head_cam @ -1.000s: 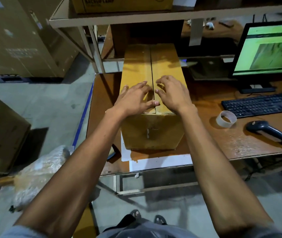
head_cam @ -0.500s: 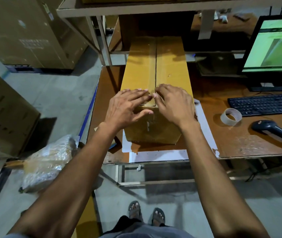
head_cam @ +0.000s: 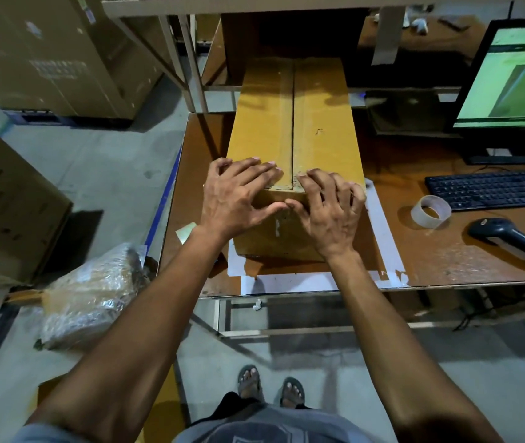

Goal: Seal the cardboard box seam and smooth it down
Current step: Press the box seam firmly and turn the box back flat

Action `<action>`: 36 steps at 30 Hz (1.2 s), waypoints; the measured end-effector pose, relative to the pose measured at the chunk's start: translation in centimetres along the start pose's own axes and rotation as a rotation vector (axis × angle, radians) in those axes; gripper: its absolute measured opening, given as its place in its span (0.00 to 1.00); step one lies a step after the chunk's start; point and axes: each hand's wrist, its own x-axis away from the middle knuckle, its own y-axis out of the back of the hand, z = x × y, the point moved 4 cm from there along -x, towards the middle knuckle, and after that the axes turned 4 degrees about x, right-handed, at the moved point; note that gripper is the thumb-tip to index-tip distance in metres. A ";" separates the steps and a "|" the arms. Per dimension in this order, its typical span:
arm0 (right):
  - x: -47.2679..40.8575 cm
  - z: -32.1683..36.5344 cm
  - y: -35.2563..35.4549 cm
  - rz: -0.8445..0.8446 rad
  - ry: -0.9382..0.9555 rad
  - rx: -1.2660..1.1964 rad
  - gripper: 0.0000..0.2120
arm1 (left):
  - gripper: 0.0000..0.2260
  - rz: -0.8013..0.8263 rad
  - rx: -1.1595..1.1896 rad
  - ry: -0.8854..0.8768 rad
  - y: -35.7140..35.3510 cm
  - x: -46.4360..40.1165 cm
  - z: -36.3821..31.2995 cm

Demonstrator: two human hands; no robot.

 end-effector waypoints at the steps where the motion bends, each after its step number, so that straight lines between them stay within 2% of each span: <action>1: 0.0 -0.1 -0.1 0.005 -0.004 0.002 0.25 | 0.30 0.004 -0.001 -0.003 0.0 0.0 0.0; 8: -1.1 -1.8 -1.3 0.132 0.020 -0.069 0.26 | 0.31 0.077 -0.053 -0.013 -0.8 -1.5 -0.8; 13: -1.0 -2.7 -2.1 0.150 0.013 -0.065 0.26 | 0.34 0.111 -0.062 0.043 -1.2 -2.0 -1.5; 17: -0.2 -2.4 -2.6 0.097 -0.041 -0.083 0.23 | 0.31 0.046 -0.079 0.087 -1.4 -1.7 -1.8; 22: 0.2 -2.7 -3.1 0.061 0.016 -0.082 0.28 | 0.29 -0.031 -0.102 0.120 -1.7 -0.7 -2.1; 30: 1.2 -3.5 -2.5 0.121 0.076 -0.084 0.37 | 0.44 0.086 -0.164 0.133 -2.5 1.0 -2.3; 36: 0.9 -2.8 -2.3 0.096 -0.021 -0.114 0.28 | 0.27 0.026 -0.067 0.239 -1.9 0.5 -3.1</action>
